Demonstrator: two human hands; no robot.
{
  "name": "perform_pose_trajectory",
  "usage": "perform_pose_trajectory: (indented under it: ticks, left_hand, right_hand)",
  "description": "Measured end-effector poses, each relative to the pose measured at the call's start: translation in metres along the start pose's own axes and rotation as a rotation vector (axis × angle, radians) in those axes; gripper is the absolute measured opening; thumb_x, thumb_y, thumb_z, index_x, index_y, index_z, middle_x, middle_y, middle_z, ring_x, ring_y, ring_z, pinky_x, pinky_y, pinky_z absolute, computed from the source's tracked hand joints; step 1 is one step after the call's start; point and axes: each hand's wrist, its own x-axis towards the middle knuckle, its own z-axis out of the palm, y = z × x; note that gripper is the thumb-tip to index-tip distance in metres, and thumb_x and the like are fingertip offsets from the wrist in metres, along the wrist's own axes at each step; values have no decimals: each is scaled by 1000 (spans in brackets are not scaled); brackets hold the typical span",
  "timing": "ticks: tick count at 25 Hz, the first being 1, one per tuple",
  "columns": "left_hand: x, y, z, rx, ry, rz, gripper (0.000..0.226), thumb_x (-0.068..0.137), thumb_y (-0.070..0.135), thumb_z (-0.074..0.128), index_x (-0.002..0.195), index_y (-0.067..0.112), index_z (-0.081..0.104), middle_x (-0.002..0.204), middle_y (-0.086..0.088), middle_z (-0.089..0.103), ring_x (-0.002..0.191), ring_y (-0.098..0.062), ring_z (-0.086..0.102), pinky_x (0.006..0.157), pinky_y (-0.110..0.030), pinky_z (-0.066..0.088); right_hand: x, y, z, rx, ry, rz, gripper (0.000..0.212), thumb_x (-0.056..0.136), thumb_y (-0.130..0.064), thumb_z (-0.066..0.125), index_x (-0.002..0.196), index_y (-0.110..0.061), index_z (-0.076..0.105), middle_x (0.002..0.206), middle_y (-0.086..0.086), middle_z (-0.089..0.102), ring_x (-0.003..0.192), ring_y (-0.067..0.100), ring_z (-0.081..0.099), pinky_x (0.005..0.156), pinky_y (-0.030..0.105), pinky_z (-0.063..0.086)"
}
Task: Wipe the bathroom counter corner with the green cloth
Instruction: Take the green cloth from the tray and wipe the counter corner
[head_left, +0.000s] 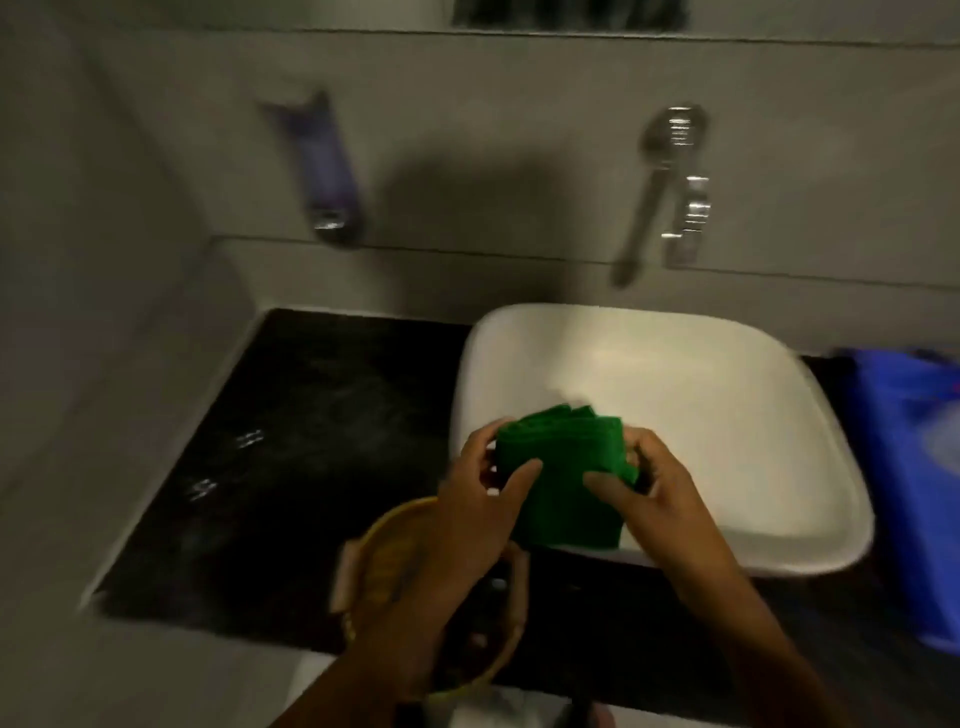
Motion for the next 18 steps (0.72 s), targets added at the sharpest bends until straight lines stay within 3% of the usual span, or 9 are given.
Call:
perform_pose_trajectory:
  ticks: [2, 4, 6, 7, 9, 10, 11, 13, 18]
  left_hand:
    - [-22, -37, -98, 39, 229, -38, 46, 83, 33, 69, 121, 46, 48, 117, 8, 64, 104, -5, 63, 86, -27, 55]
    - [-45, -79, -178, 119, 433, -84, 49, 84, 34, 67, 126, 44, 43, 120, 10, 60, 104, -1, 60, 86, -17, 52]
    - [-61, -112, -228, 171, 527, -124, 49, 87, 31, 64, 129, 40, 41, 121, 5, 59, 104, -6, 61, 85, -16, 53]
    - [-65, -128, -248, 166, 552, -169, 49, 89, 30, 62, 131, 36, 39, 124, 0, 59, 109, -14, 61, 89, -27, 55]
    - [-71, -151, -281, 198, 551, -243, 48, 93, 34, 53, 138, 29, 34, 136, -9, 53, 121, -25, 55, 97, -48, 51]
    - [-76, -162, -295, 274, 535, -250, 49, 95, 39, 44, 141, 25, 31, 142, -11, 49, 126, -27, 50, 101, -50, 48]
    - [-83, -174, -307, 388, 519, -261, 52, 96, 44, 32, 143, 21, 29, 146, -13, 44, 132, -28, 45, 106, -50, 43]
    - [-103, -201, -323, 709, 449, -263, 66, 96, 50, 10, 143, 10, 32, 149, -17, 39, 138, -31, 35, 113, -46, 32]
    - [-126, -241, -325, 953, 311, -263, 69, 96, 50, 3, 146, 7, 20, 157, -13, 19, 145, -28, 15, 114, -28, -2]
  right_hand:
    - [-3, -11, 103, -178, -193, -57, 53, 85, -15, 70, 127, -32, 45, 108, -3, 68, 95, 15, 69, 79, 32, 60]
    - [-5, -8, 200, -320, -332, -277, 57, 89, -17, 64, 137, -31, 37, 122, -4, 59, 106, 11, 62, 89, 23, 52]
    - [-2, 8, 275, -515, -446, -446, 42, 96, -16, 52, 136, -25, 44, 128, 5, 51, 100, 14, 56, 78, 12, 43]
    - [1, 17, 309, -631, -489, -448, 37, 97, -15, 46, 133, -25, 48, 127, 10, 48, 91, 17, 53, 68, 14, 41]
    - [6, 33, 364, -802, -516, -403, 38, 98, -21, 42, 135, -26, 46, 136, 15, 39, 98, 24, 54, 75, 29, 48]
    - [7, 44, 384, -924, -513, -422, 43, 97, -29, 41, 140, -28, 40, 147, 16, 30, 120, 33, 48, 93, 39, 47]
    - [7, 54, 401, -1047, -533, -476, 51, 96, -41, 37, 146, -30, 31, 157, 14, 17, 141, 37, 27, 112, 49, 32]
    - [4, 76, 422, -1221, -647, -603, 64, 94, -58, 25, 152, -31, 16, 163, 11, -2, 149, 32, -9, 118, 58, -3]
    - [21, 96, 460, -1354, -700, -883, 55, 96, -52, 28, 147, -30, 34, 158, 8, 30, 147, 28, 22, 113, 60, 4]
